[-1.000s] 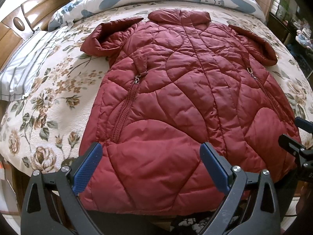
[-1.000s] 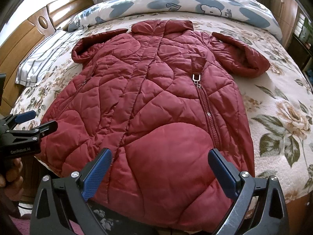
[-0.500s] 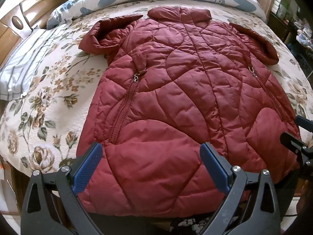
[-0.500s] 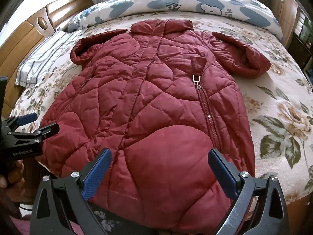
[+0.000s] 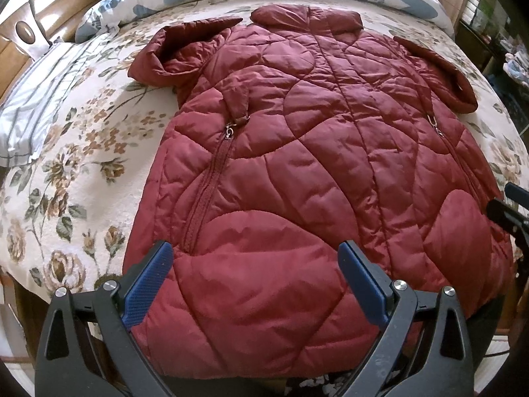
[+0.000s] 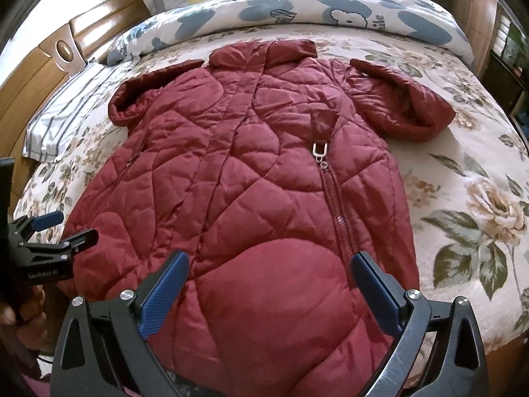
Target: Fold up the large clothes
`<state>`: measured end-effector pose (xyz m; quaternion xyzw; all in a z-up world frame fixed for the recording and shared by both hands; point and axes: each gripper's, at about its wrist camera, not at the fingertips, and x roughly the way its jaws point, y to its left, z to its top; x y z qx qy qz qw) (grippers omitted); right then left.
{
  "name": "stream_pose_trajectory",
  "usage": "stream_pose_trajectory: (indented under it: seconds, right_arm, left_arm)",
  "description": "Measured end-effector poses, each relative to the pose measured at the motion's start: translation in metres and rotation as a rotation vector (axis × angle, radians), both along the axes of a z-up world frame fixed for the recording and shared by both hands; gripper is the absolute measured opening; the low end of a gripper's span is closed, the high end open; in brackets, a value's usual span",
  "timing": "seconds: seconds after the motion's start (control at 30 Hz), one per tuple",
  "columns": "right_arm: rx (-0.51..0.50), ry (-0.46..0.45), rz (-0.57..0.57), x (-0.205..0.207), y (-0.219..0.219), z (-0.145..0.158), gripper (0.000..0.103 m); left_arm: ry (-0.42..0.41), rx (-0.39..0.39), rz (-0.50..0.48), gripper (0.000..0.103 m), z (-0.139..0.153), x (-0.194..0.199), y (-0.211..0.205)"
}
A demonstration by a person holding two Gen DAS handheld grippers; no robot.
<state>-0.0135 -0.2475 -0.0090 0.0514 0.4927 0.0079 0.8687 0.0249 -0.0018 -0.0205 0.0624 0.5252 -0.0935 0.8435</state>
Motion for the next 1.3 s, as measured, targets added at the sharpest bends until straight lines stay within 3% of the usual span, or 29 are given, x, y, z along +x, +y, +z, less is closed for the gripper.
stream_pose_trajectory:
  seconds: [0.17, 0.33, 0.53, 0.73, 0.97, 1.23, 1.3]
  right_arm:
    - [0.040, -0.011, -0.012, 0.010, -0.009, 0.000, 0.099]
    - [0.080, -0.014, -0.027, 0.024, -0.023, 0.001, 0.099]
    - [0.064, -0.040, -0.071, 0.053, -0.055, 0.009, 0.099]
    - [0.039, -0.075, -0.133, 0.100, -0.104, 0.018, 0.099]
    - [-0.017, -0.070, -0.202, 0.163, -0.153, 0.009, 0.098]
    - [-0.190, -0.048, -0.228, 0.233, -0.185, -0.011, 0.096]
    - [-0.247, -0.021, -0.226, 0.252, -0.189, -0.022, 0.087]
  left_arm:
    - [0.021, -0.005, -0.001, 0.101, -0.002, 0.009, -0.001]
    - [-0.029, -0.014, -0.009, 0.101, 0.002, 0.021, -0.004]
    - [-0.060, -0.025, 0.008, 0.101, 0.012, 0.040, -0.006]
    - [-0.015, -0.039, 0.027, 0.101, 0.015, 0.056, -0.005]
    - [0.025, -0.041, 0.060, 0.101, 0.008, 0.069, -0.002]
    - [0.022, -0.006, 0.083, 0.101, 0.000, 0.080, 0.001]
    - [0.029, 0.000, 0.087, 0.101, -0.003, 0.081, 0.001]
